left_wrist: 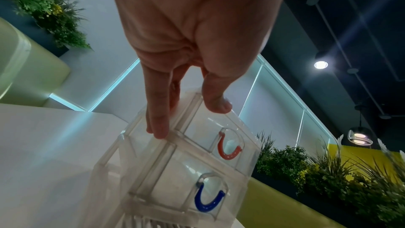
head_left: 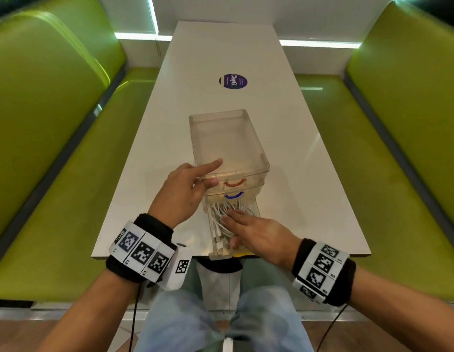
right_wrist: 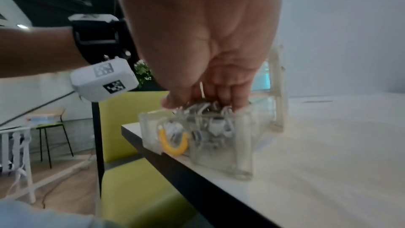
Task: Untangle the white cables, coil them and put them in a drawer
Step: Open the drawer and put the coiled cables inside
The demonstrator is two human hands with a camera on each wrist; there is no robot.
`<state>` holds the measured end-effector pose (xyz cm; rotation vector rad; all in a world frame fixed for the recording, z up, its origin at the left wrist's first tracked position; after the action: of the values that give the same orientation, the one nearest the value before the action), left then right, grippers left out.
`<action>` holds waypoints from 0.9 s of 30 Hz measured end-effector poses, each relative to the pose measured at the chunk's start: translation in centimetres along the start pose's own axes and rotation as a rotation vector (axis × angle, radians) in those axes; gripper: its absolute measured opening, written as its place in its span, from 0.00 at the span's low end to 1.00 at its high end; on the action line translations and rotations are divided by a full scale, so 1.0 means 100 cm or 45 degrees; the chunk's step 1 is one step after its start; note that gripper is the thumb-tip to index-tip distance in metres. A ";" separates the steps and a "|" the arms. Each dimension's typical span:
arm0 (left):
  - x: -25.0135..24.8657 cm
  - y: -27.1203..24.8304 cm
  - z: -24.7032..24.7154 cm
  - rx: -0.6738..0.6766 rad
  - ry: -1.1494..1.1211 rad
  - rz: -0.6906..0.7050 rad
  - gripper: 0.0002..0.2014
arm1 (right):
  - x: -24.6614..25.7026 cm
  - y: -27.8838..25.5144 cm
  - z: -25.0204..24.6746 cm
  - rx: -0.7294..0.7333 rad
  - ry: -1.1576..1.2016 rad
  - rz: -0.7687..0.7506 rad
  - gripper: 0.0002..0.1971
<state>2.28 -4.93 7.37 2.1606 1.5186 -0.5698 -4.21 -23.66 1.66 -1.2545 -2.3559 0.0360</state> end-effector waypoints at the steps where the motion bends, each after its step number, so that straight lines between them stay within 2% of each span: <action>1: 0.000 0.000 0.000 0.005 -0.004 -0.002 0.20 | -0.002 0.003 0.001 -0.024 -0.034 0.008 0.28; 3: 0.000 0.000 0.001 -0.002 0.005 -0.001 0.20 | -0.001 0.007 0.006 -0.050 -0.006 0.033 0.29; 5: 0.001 0.000 0.000 -0.008 0.015 -0.001 0.20 | 0.006 0.008 0.015 0.080 0.055 0.087 0.35; 6: 0.001 0.001 0.000 -0.005 0.013 -0.002 0.20 | 0.003 0.007 0.021 0.085 0.024 0.097 0.37; 9: 0.001 0.001 -0.001 -0.012 0.019 -0.002 0.20 | 0.010 -0.004 0.019 -0.028 -0.047 0.078 0.39; 11: 0.002 0.001 -0.002 -0.023 0.022 0.002 0.20 | 0.019 -0.015 0.014 -0.202 -0.123 -0.053 0.38; 13: 0.004 0.000 -0.002 -0.030 0.022 0.005 0.20 | 0.025 -0.023 0.012 -0.324 -0.105 -0.082 0.33; 16: 0.003 0.000 -0.003 -0.026 0.017 0.006 0.19 | 0.025 -0.028 0.015 -0.488 -0.030 -0.154 0.18; 19: 0.004 0.000 -0.004 -0.015 0.012 0.015 0.19 | 0.020 -0.022 0.023 -0.467 -0.132 -0.189 0.24; 23: 0.001 -0.002 -0.006 0.015 0.005 0.025 0.19 | 0.010 0.005 0.022 -0.509 -0.077 -0.057 0.22; 27: 0.003 -0.002 -0.008 0.018 0.008 0.042 0.19 | 0.009 0.017 0.015 -0.614 -0.180 -0.047 0.10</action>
<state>2.23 -4.16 7.81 2.1958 1.4834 -0.5651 -3.96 -21.65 0.32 -1.4599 -2.6033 -0.4986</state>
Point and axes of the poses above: each hand's wrist, its own y-axis towards the middle knuckle, its own z-axis out of the palm, x = y × z, the point moved 1 cm from there along y, towards the middle knuckle, and after that the axes turned 11 degrees about y, right-handed, at the moved point
